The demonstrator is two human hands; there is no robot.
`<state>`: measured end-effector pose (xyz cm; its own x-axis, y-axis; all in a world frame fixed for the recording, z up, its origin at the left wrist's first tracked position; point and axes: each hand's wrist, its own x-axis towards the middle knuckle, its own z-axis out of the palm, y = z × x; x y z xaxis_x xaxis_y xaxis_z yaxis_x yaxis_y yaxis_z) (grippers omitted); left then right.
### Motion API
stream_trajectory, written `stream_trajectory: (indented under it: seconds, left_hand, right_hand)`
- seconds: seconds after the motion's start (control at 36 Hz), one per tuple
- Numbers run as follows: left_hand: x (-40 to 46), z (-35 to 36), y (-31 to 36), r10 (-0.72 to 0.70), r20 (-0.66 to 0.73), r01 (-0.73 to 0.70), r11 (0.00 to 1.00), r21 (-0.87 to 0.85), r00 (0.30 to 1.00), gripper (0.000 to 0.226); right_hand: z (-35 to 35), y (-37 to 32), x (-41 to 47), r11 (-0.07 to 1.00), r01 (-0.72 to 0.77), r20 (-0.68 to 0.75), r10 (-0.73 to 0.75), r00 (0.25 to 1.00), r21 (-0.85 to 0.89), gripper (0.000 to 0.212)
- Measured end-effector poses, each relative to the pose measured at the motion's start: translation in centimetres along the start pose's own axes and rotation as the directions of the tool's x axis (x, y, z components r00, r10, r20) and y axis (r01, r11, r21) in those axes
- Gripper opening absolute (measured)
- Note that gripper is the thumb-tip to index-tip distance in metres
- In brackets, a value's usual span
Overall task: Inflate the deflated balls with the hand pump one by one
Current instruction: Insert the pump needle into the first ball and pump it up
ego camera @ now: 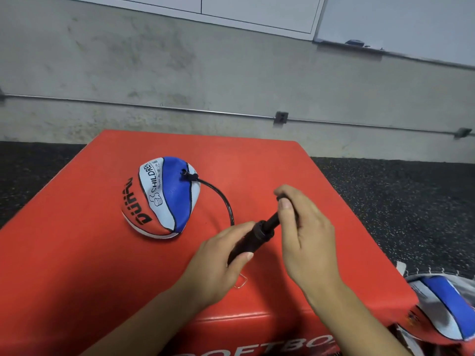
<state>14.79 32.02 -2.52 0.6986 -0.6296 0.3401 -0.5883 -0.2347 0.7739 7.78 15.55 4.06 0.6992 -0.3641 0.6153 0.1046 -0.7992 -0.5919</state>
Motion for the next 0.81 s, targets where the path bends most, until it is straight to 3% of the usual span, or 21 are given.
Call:
stream_trajectory:
  seconds: [0.17,0.36,0.61,0.81]
  left_hand:
    - [0.2,0.5,-0.2,-0.006,-0.003,0.006,0.999,0.047,1.000,0.056]
    - [0.6,0.4,0.4,-0.003,0.015,0.002,0.995,0.104,1.000,0.055]
    - [0.3,0.0,1.1,0.003,0.062,-0.011,0.992,0.128,0.998,0.057]
    - [0.1,-0.1,1.0,-0.005,0.070,-0.002,0.994,0.111,0.998,0.056]
  right_hand:
    - [1.4,1.2,-1.8,0.997,-0.017,0.109,0.025,0.994,-0.076,0.042]
    - [0.4,1.6,-1.1,0.986,0.050,0.106,-0.033,0.994,-0.161,0.038]
    - [-5.6,0.7,2.8,0.996,0.061,-0.271,-0.042,0.962,0.061,0.032]
    - [-4.5,0.4,2.2,0.996,0.069,-0.265,-0.052,0.963,0.053,0.032]
